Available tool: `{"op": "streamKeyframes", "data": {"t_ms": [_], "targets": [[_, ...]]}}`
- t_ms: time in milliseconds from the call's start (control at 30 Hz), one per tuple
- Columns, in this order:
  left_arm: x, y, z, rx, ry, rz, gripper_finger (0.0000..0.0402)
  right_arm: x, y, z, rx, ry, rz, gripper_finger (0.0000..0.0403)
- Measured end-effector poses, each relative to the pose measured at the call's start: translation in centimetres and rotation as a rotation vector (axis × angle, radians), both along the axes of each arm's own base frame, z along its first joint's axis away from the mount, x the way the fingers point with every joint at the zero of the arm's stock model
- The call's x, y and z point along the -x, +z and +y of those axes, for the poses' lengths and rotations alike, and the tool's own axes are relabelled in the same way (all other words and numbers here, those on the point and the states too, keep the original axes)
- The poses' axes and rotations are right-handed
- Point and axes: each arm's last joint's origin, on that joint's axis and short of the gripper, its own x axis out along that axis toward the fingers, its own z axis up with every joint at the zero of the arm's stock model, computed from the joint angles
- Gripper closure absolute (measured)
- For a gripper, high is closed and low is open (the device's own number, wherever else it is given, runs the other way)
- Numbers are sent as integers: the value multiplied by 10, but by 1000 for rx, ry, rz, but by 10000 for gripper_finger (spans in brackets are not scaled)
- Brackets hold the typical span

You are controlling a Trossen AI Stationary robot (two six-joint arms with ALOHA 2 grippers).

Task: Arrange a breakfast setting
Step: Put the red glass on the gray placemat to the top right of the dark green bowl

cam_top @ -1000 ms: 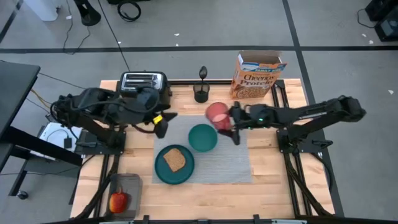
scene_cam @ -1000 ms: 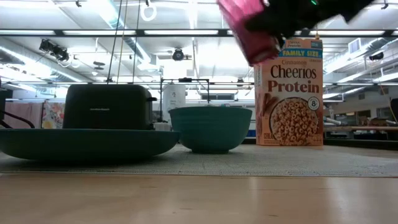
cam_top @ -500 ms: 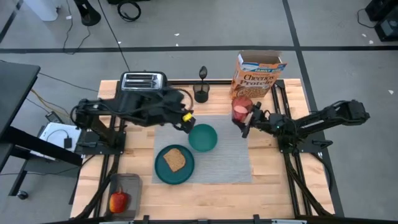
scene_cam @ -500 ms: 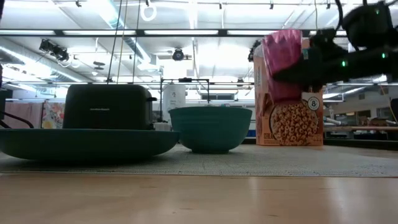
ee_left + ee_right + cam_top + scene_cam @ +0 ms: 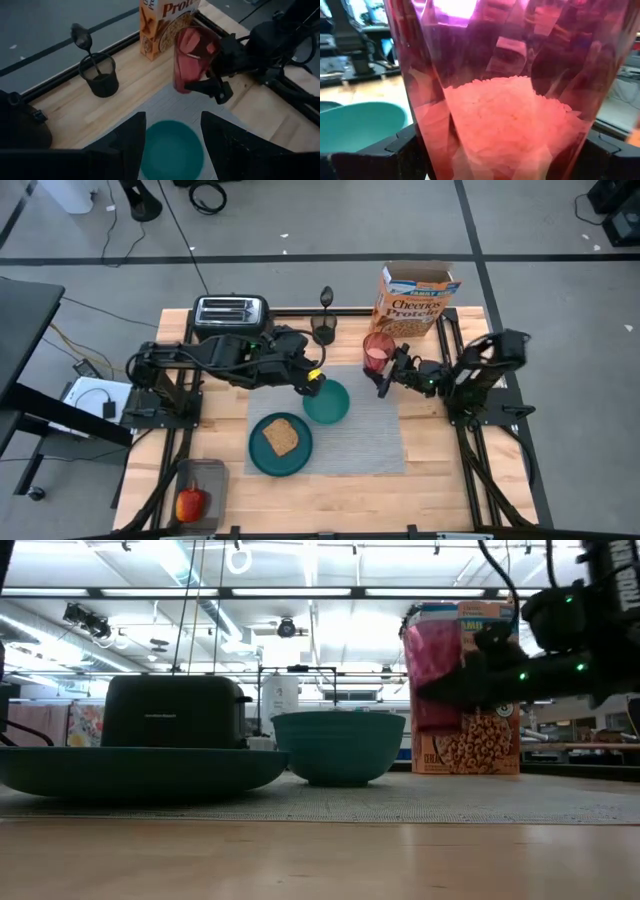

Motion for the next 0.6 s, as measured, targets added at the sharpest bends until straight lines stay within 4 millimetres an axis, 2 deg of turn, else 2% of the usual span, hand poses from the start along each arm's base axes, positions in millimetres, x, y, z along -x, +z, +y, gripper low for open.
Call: {"op": "streamKeyframes", "data": {"t_ms": [100,300,600], "targets": [[3,-2,0,-8,-1,38,205,-8,-14,-1,-13,31,80,52],[8,-6,1,-20,-1,112,205,-21,-26,-2,-6,85,138,52],[11,-7,-2,-29,-18,140,205,-37,-30,-9,3,84,126,52]]}}
